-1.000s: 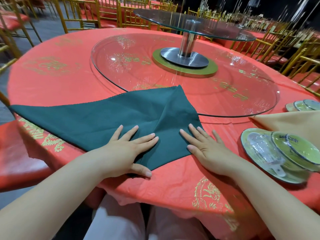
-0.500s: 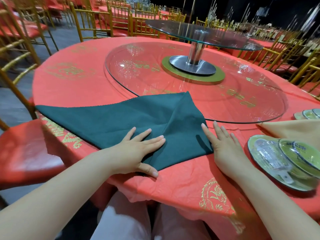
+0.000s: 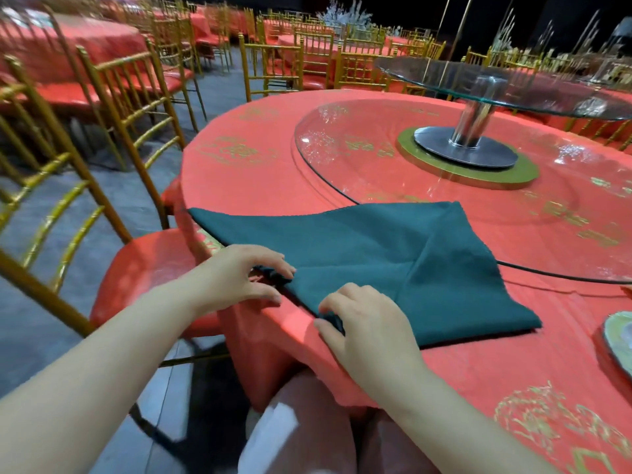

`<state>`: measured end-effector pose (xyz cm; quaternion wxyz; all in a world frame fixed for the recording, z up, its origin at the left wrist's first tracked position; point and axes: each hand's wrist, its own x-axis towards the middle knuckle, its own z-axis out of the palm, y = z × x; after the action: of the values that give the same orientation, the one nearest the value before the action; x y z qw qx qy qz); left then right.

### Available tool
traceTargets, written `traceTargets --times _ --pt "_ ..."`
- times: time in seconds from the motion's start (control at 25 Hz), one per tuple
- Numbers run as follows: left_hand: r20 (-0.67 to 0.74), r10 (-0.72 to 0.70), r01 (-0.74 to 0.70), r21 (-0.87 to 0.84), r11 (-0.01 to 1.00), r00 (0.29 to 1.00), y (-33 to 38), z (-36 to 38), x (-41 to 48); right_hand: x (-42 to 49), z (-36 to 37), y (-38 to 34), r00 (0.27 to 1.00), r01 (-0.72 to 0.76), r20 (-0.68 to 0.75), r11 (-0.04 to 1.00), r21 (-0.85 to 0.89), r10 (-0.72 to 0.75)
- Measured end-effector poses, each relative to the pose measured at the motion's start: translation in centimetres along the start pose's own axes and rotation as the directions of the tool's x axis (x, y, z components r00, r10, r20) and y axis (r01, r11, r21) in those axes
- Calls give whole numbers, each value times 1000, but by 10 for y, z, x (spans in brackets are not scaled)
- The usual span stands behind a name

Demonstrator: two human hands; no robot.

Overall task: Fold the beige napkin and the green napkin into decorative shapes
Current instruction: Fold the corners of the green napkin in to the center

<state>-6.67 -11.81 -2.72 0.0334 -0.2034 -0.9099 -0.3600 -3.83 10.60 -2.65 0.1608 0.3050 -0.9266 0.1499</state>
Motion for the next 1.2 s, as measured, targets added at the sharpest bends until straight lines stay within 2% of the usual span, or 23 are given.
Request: traceTargets --times 0.16,0.24,0.32,0.4,0.48,0.64,0.76,0.92,1.0,1.12,1.2 --pt "-15 -3 3 53 999 1000 -11 -4 4 4 9 -5 1000 -14 -3 989 -148 13" --pt "-20 15 -13 97 995 1000 -15 -7 7 5 12 -5 1000 -15 -7 990 -139 14" --pt "-5 38 -36 144 989 999 -14 -10 6 5 8 -5 998 -66 18 997 -27 66" --pt "40 72 -79 192 978 997 -9 -16 2 2 -6 -1 977 -180 142 974 141 160" --pt "113 82 -105 227 968 990 -2 -27 -3 -8 -22 4 951 -250 248 927 280 182" --pt "207 -83 28 259 965 975 13 -53 -5 -27 -31 7 937 -267 310 905 330 163" --pt "287 -141 64 262 963 947 24 -58 9 -35 -24 2 957 -217 246 939 266 151" --pt "339 -108 -29 377 926 935 38 -57 44 -42 -11 -4 989 -137 86 978 160 124" --pt "344 -83 -84 443 892 935 48 -56 63 -45 -7 -1 988 -146 -18 968 204 153" --pt "344 -3 -190 525 829 939 66 -44 96 -49 -9 6 940 -265 -89 869 417 330" --pt "370 50 -271 574 773 928 77 -27 120 -52 -11 13 918 -290 -127 856 428 375"
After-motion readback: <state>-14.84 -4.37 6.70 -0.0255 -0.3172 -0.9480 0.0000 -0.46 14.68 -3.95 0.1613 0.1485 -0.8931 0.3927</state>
